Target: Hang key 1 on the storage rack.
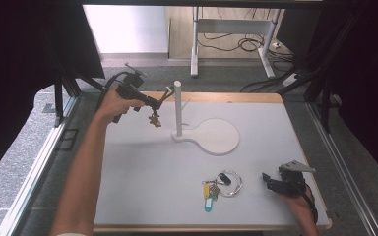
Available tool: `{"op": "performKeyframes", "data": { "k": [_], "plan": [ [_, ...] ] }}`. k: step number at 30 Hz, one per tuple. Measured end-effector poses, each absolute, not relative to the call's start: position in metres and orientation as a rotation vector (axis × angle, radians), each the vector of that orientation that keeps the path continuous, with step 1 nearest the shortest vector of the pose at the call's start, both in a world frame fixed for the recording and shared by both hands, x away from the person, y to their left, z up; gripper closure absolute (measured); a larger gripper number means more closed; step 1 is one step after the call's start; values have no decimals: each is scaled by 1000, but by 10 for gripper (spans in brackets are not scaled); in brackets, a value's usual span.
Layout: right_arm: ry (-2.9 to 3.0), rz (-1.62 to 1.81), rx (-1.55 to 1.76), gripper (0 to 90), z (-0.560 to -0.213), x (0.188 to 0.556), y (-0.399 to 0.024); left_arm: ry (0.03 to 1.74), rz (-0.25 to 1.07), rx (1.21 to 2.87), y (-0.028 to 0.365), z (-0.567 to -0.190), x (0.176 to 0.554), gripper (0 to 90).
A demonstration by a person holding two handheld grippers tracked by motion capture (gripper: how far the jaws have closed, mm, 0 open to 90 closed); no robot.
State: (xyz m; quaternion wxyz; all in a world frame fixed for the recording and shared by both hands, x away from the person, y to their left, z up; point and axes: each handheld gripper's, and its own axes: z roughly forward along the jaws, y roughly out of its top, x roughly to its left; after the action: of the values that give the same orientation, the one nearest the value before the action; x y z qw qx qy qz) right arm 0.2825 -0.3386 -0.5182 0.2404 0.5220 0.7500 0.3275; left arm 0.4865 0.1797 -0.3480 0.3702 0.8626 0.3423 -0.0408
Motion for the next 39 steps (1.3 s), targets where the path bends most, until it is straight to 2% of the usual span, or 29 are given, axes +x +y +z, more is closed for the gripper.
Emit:
{"op": "performKeyframes", "data": {
  "k": [14,18,19,22,25,32,39],
  "plan": [
    [2052,896,1428,291,-518,283,-339,891,-72,2232,168,-367,481,666],
    [2052,895,1429,290,-518,282,-339,880,-4,2257,162,-373,475,659],
    [2053,894,1428,291,-518,282,-338,888,25,2256,159,-376,471,619],
    [2052,896,1430,290,-518,283,-339,881,50,2245,157,-377,467,593],
    [2054,902,1436,290,-518,283,-339,866,135,2268,153,-372,456,514],
    [2054,903,1438,290,-518,283,-339,856,217,2206,152,-365,429,442],
    [2053,902,1436,291,-518,283,-339,826,264,2203,155,-368,398,433]
  ]
}}
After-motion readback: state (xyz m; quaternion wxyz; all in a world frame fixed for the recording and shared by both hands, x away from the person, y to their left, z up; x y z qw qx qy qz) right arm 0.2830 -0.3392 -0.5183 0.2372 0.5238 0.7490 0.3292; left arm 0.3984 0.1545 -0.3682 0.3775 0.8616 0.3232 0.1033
